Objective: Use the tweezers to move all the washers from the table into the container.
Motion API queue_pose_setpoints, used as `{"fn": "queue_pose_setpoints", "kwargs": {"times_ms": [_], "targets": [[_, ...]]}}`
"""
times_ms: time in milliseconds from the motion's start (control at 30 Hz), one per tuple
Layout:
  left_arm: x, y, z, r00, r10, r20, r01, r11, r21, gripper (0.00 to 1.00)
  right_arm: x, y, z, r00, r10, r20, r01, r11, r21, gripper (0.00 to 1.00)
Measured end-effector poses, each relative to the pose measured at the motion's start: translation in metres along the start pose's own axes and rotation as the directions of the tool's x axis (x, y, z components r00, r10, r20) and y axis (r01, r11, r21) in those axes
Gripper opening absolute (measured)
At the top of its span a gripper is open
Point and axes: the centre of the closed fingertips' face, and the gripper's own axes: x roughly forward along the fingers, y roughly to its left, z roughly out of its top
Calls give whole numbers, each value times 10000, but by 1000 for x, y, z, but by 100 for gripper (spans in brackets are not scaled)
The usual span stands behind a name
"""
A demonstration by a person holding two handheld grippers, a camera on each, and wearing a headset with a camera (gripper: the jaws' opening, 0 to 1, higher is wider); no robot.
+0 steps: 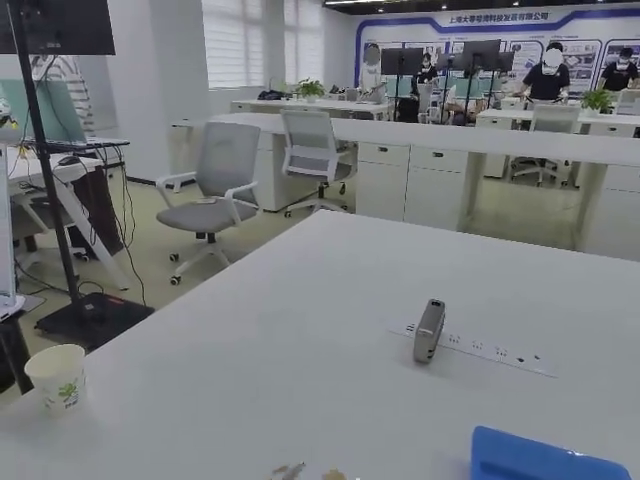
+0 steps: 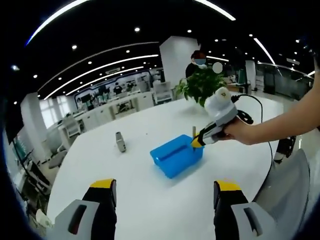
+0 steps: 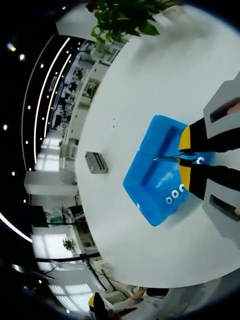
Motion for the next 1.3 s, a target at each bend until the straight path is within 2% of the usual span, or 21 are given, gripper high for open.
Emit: {"fn": "queue_pose_setpoints", "kwargs": {"times_ms": [133,233,300,333,367,500,567,600,633,700,733,767,800,867,900,933,1000,1167,1233,1267,1300], "targets": [[2,-4,30,9948,-902,473,884,9953,398,70,-16,10,30,9945,646,829,-650,9979,24,4],[5,-4,44,9887,-1262,807,1207,9903,694,57,-33,31,53,9766,1638,1395,-1633,9865,-153,4],[8,-12,51,9750,-2042,876,1998,9782,562,56,-46,48,65,9617,2278,1526,-2201,9733,-658,3],[8,-14,56,9652,-2433,959,2386,9694,578,54,-55,62,71,9448,2892,1540,-2776,9562,-923,4],[9,-15,58,9595,-2651,952,2600,9636,625,51,-61,68,75,9377,3077,1616,-2946,9504,-1003,4],[13,-20,69,9341,-3441,954,3337,9363,1096,37,-88,97,84,8943,4214,1507,-3932,9006,-1851,4],[10,-33,78,8864,-4471,1198,4354,8933,1118,37,-100,108,84,8742,4684,1277,-4331,8713,-2310,4],[11,-34,82,8743,-4680,1284,4565,8829,1099,35,-107,115,84,8589,4976,1213,-4585,8526,-2508,4],[11,-36,85,8647,-4847,1318,4720,8738,1169,33,-111,116,86,8562,5005,1279,-4625,8530,-2420,4],[12,-39,90,8503,-5080,1372,4963,8609,1116,30,-120,124,85,8285,5465,1220,-5088,8257,-2435,4],[12,-41,92,8393,-5250,1412,5138,8509,1094,28,-122,126,83,8211,5608,1066,-5258,8157,-2412,4],[14,-42,95,8380,-5270,1418,5159,8497,1089,26,-123,125,83,8304,5473,1041,-5117,8232,-2461,4],[14,-44,97,8306,-5370,1475,5240,8433,1195,24,-124,126,80,8307,5490,927,-5112,8180,-2637,4],[16,-51,100,8169,-5570,1496,5404,8299,1389,19,-127,132,75,8149,5753,703,-5398,7975,-2696,4],[18,-56,100,8042,-5768,1434,5595,8161,1449,18,-129,135,73,8081,5857,629,-5505,7888,-2734,4],[19,-59,100,7990,-5845,1410,5682,8107,1413,18,-129,137,71,8050,5905,569,-5549,7835,-2798,4],[20,-67,100,7746,-6185,1321,6006,7848,1529,15,-127,139,64,8095,5863,309,-5539,7800,-2914,4],[25,-78,95,7574,-6462,935,6255,7592,1796,4,-125,143,51,8049,5934,3,-5656,7674,-3019,4],[25,-83,93,7372,-6712,778,6501,7359,1895,0,-123,144,44,8038,5946,-165,-5711,7637,-3010,4],[24,-86,88,7222,-6902,445,6680,7127,2141,0,-122,144,41,8050,5930,-159,-5690,7642,-3038,4],[25,-88,88,7187,-6942,393,6688,7057,2337,0,-121,143,39,8043,5940,-154,-5700,7639,-3025,4]]}}
